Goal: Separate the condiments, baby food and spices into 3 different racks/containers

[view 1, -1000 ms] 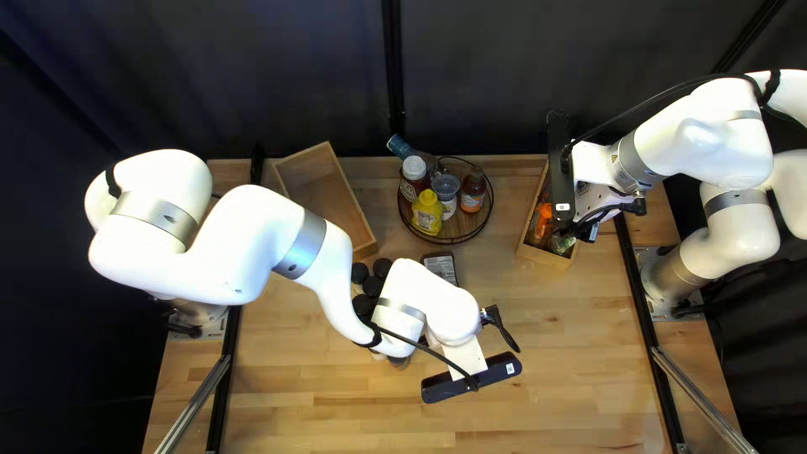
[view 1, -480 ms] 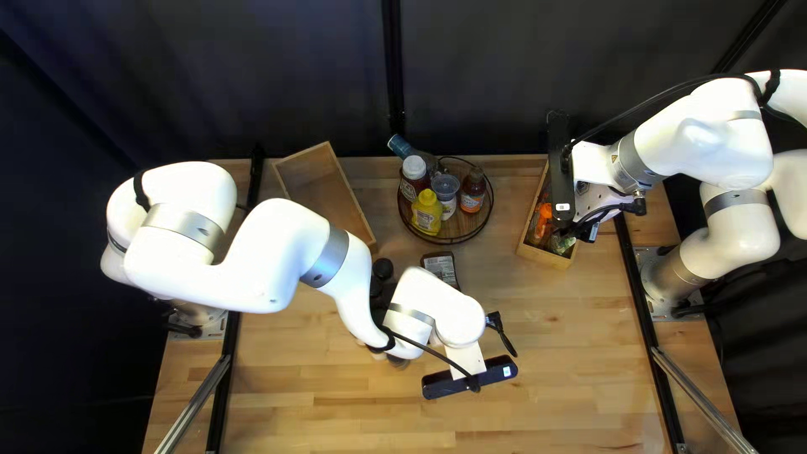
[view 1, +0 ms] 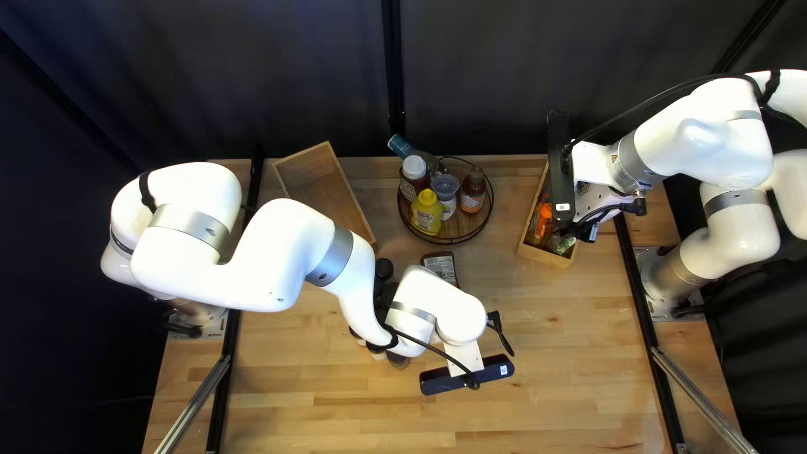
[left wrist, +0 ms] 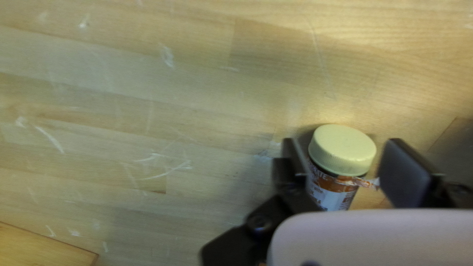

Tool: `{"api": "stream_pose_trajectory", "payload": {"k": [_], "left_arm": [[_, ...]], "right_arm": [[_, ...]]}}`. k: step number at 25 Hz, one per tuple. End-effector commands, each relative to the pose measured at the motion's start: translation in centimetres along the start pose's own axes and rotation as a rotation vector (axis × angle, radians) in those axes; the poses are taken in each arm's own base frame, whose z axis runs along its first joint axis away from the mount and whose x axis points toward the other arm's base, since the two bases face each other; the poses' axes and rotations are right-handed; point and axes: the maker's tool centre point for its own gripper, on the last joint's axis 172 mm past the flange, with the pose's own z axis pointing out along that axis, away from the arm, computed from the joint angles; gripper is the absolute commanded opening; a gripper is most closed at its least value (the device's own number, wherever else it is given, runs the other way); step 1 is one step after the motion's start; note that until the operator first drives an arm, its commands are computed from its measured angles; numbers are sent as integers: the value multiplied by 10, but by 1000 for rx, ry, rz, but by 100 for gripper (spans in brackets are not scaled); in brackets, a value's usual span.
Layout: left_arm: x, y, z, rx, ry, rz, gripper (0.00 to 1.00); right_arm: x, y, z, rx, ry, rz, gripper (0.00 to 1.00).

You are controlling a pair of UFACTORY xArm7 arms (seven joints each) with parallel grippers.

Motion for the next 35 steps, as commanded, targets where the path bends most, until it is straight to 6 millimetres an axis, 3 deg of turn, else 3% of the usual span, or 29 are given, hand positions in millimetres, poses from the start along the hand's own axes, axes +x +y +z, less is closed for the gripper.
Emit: {"api": "stream_pose_trajectory", "payload": {"k": [1,10,13,18,35], "left_arm": [[0,-5,-21,6,9,0,0],[-11,-15,-103,47,101,-57,0],[-22,-17,-131,58,144,-92,0],[-45,-18,-161,81,175,-153,0],[-127,-26,-194,82,223,-370,0]], "right_arm": [[0,0,0,0,0,0,100],[0,0,0,0,0,0,100],[0,0,0,0,0,0,100],[0,0,0,0,0,0,100],[0,0,0,0,0,0,100]]}}
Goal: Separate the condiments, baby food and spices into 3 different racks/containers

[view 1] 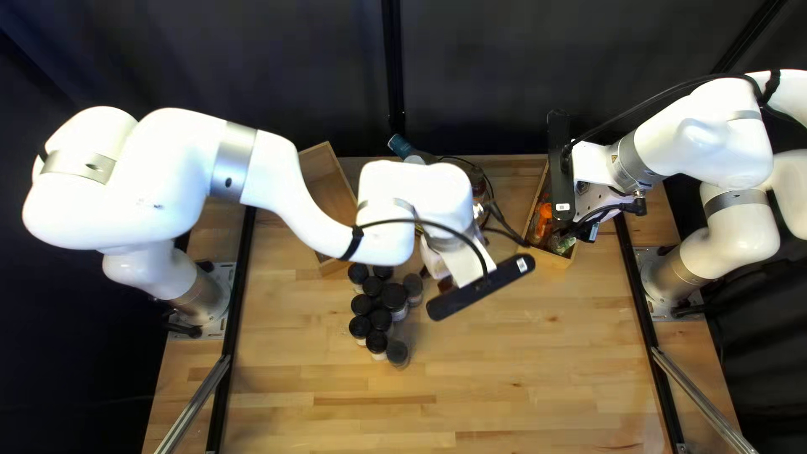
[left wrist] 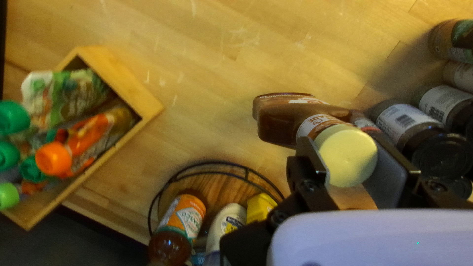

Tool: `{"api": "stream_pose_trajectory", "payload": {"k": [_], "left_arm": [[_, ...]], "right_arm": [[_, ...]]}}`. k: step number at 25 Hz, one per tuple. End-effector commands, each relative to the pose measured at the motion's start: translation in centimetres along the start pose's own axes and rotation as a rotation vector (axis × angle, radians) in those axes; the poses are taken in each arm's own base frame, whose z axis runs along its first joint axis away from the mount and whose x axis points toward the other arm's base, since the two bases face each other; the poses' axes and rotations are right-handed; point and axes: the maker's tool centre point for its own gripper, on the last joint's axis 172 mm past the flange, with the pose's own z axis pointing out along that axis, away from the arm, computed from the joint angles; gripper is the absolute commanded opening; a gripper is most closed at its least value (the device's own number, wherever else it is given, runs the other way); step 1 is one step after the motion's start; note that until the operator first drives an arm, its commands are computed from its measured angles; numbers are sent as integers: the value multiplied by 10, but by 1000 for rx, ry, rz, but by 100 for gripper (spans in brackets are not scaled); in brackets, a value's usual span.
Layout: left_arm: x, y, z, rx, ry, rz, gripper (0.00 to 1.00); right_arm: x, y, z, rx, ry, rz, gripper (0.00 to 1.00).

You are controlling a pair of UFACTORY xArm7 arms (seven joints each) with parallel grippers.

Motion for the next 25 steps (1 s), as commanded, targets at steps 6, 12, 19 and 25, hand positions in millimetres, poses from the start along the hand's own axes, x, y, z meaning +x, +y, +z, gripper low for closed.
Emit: {"api": "stream_pose_trajectory", "payload": {"k": [6,12,19,25], "left_arm": [[-46,-29,-34,5,4,-173,0],[-75,-52,-44,27,3,-249,0],[-100,-75,-33,55,-6,-304,0],[-112,-81,-24,68,-24,-325,0]], "right_arm": [[0,0,0,0,0,0,100],[0,0,0,0,0,0,100],[0,0,0,0,0,0,100],[0,0,0,0,0,0,100]]}}
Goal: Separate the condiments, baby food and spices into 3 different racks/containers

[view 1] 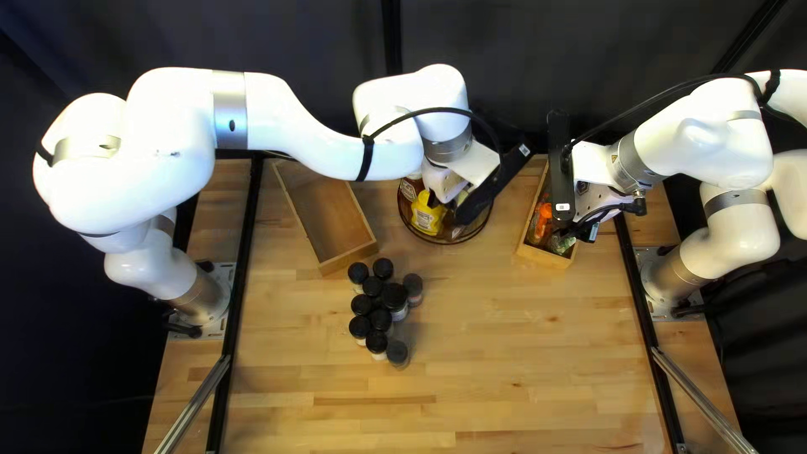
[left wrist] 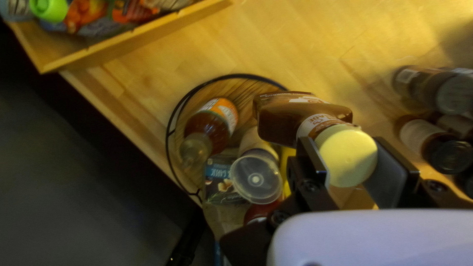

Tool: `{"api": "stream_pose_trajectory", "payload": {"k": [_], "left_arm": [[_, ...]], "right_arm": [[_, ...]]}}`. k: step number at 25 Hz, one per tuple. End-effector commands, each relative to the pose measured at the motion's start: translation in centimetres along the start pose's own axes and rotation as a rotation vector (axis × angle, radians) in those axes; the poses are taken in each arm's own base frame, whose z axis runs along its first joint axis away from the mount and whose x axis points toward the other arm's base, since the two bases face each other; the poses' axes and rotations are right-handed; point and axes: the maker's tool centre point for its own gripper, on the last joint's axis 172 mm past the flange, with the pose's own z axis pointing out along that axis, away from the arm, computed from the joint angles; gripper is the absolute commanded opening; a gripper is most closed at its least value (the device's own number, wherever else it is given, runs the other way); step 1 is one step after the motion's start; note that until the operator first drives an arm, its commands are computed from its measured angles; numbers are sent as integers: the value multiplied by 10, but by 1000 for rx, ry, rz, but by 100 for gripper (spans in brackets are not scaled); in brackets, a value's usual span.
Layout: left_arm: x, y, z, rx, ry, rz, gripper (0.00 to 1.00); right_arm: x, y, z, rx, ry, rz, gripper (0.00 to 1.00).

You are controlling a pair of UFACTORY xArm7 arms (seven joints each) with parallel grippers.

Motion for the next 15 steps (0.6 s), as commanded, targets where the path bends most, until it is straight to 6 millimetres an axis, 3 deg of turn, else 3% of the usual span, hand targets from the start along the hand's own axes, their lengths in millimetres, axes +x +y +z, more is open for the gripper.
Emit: {"api": "stream_pose_trajectory", "payload": {"k": [1,12,14,15], "left_arm": [[-7,-5,6,13,-16,-13,0],[-12,-5,22,10,-22,-28,0],[-12,-4,24,6,-22,-29,6],[-12,-3,24,5,-22,-30,23]], "right_arm": [[0,0,0,0,0,0,100],[0,0,0,0,0,0,100],[0,0,0,0,0,0,100],[0,0,0,0,0,0,100]]}}
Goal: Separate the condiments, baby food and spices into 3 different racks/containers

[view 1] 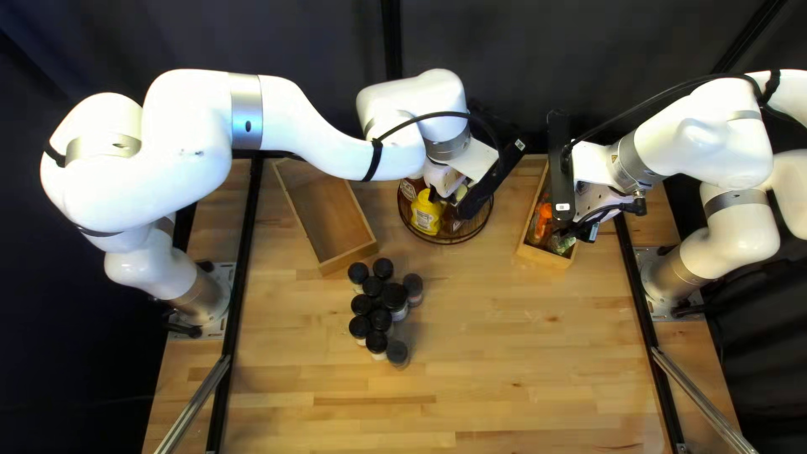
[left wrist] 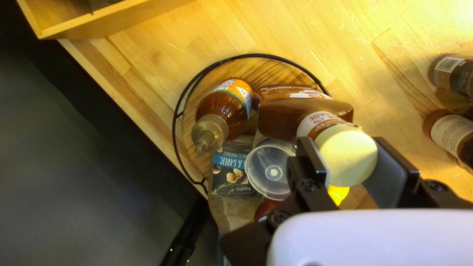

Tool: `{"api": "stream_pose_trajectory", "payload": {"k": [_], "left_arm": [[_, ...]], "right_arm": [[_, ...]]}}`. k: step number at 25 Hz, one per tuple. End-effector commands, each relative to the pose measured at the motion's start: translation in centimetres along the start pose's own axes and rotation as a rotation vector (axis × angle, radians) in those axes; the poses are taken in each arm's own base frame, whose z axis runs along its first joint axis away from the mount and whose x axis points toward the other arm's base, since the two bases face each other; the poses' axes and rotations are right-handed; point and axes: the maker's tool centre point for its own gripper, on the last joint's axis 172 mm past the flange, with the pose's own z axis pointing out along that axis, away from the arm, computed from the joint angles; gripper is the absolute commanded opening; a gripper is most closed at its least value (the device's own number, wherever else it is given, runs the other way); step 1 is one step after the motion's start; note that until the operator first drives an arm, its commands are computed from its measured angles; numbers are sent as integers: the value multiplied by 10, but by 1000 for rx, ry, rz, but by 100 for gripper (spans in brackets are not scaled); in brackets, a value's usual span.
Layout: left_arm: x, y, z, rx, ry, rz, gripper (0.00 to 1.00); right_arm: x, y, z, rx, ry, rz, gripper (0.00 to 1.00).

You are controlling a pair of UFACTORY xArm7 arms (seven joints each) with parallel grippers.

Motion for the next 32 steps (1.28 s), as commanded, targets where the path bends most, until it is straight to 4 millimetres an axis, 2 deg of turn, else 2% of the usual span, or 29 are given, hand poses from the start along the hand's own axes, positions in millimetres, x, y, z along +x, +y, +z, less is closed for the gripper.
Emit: {"api": "stream_pose_trajectory", "payload": {"k": [1,2,4,5,7,9,12,15,18,21,23,27,28,32], "left_arm": [[0,2,2,-5,-1,-2,42],[0,2,2,-7,-2,-3,58],[0,2,1,-10,-4,-4,84],[1,2,1,-11,-4,-4,86],[1,2,0,-14,-5,-3,97],[3,1,-1,-16,-4,-4,100],[3,2,-6,-20,1,-8,100],[6,12,-18,-36,15,-12,100],[10,41,-37,-73,37,-14,100],[12,75,-47,-111,52,-27,100],[14,99,-51,-120,50,-46,100],[15,133,-56,-106,42,-122,100],[16,147,-59,-109,45,-165,100],[23,180,-57,-85,26,-322,100]], "right_arm": [[0,0,0,0,0,0,100],[0,0,0,0,0,0,100],[0,0,0,0,0,0,100],[0,0,0,0,0,0,100],[0,0,0,0,0,0,100],[0,0,0,0,0,0,100],[0,0,0,0,0,0,100],[0,0,0,0,0,0,100],[0,0,0,0,0,0,100],[0,0,0,0,0,0,100],[0,0,0,0,0,0,100],[0,0,0,0,0,0,100],[0,0,0,0,0,0,100],[0,0,0,0,0,0,100]]}}
